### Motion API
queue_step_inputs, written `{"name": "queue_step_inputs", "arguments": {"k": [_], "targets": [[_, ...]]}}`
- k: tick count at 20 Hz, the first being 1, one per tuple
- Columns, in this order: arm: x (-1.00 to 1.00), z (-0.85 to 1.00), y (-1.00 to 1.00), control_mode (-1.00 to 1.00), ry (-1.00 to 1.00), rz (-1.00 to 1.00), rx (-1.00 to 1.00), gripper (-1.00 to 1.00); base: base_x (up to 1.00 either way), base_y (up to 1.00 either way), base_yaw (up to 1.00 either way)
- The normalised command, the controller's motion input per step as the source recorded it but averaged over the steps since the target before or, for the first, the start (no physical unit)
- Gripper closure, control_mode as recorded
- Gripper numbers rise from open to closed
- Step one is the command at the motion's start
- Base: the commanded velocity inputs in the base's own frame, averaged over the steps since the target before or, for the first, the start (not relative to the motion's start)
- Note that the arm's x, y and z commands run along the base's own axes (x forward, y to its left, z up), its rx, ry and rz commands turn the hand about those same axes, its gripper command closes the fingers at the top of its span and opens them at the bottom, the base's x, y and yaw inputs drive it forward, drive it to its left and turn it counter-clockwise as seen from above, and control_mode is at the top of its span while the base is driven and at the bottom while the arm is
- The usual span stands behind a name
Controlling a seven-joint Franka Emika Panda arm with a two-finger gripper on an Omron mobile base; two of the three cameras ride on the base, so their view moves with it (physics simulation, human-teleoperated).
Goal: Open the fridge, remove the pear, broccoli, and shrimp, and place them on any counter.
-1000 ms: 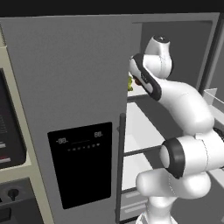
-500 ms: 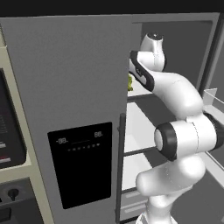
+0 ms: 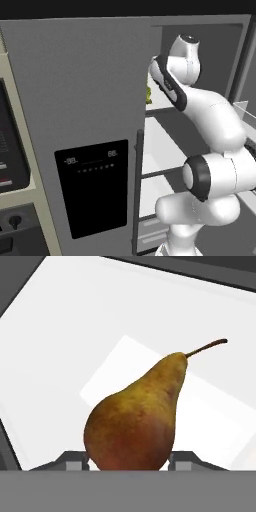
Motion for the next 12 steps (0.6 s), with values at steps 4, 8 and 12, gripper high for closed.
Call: {"name": "queue_step_inputs", "arguments": {"k": [4,8,12], "targets": [[-1.0,-0.13,0.4,-1.0,-0.1,0.12,-0.05,1.0,0.0,0.0,0.0],[-1.0,-0.01,0.06,-1.0,-0.01,0.17,-0.09,1.0,0.0,0.0,0.0],[-1.0,-0.04,0.0,-1.0,0.0,0.17,-0.11,1.0,0.0,0.0,0.0]]}}
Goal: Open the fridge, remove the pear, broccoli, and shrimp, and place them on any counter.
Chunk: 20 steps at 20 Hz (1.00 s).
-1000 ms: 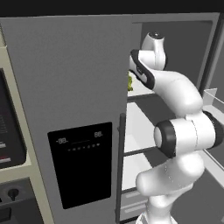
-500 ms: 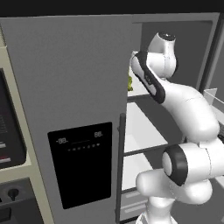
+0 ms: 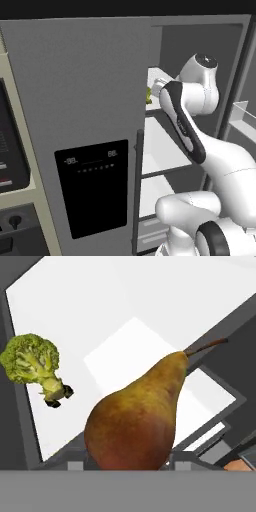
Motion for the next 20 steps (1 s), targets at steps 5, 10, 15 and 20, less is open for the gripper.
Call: {"name": "queue_step_inputs", "arguments": {"k": [5,10,15,20], "targets": [[-0.8,-0.26,0.0,-1.0,0.04,0.12,-0.17,1.0,0.0,0.0,0.0],[-0.11,-0.05,0.01,1.0,0.01,0.01,-0.03,1.0,-0.77,0.13,0.02],[0.0,0.0,0.0,1.0,0.0,0.0,0.0,1.0,-1.0,0.23,0.0],[0.0,0.0,0.0,1.0,0.0,0.0,0.0,1.0,-1.0,-0.08,0.0]]}}
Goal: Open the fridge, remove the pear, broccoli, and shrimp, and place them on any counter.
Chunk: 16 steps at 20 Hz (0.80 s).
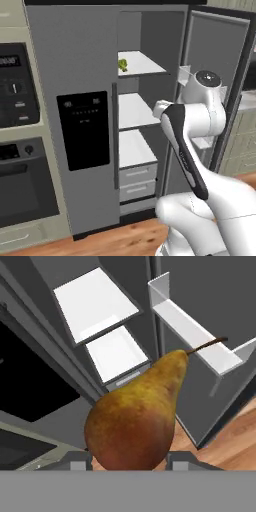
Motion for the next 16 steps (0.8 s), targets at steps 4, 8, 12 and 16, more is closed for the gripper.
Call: {"name": "queue_step_inputs", "arguments": {"k": [4,8,12,16], "targets": [[0.0,0.0,0.0,1.0,0.0,0.0,0.0,1.0,-0.83,-0.82,0.0],[0.0,0.0,0.0,1.0,0.0,0.0,0.0,1.0,-0.44,-1.0,0.0],[0.0,0.0,0.0,1.0,0.0,0.0,0.0,1.0,-0.01,-1.0,0.02],[0.0,0.0,0.0,1.0,0.0,0.0,0.0,1.0,0.4,-1.0,0.13]]}}
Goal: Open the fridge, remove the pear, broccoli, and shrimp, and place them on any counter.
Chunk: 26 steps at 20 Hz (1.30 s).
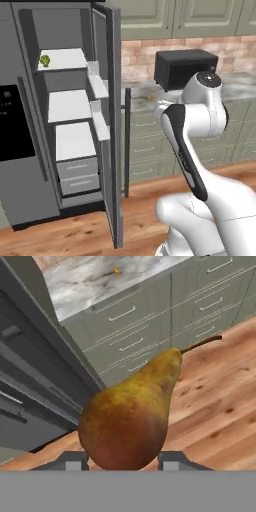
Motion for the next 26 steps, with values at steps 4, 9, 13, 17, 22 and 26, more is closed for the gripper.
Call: {"name": "queue_step_inputs", "arguments": {"k": [4,9,13,17,22,26], "targets": [[0.0,0.0,0.0,1.0,0.0,0.0,0.0,1.0,0.92,-1.0,0.27],[0.0,0.0,0.0,1.0,0.0,0.0,0.0,1.0,1.0,-0.91,0.37],[0.0,0.0,0.0,1.0,0.0,0.0,0.0,1.0,1.0,-0.98,0.33],[0.0,0.0,0.0,1.0,0.0,0.0,0.0,1.0,1.0,-0.57,0.26],[0.35,-0.19,-0.01,-1.0,0.03,0.08,0.0,1.0,0.56,-0.07,0.14],[0.92,-0.94,-0.02,-1.0,0.15,0.12,-0.06,1.0,0.0,0.0,0.0]]}}
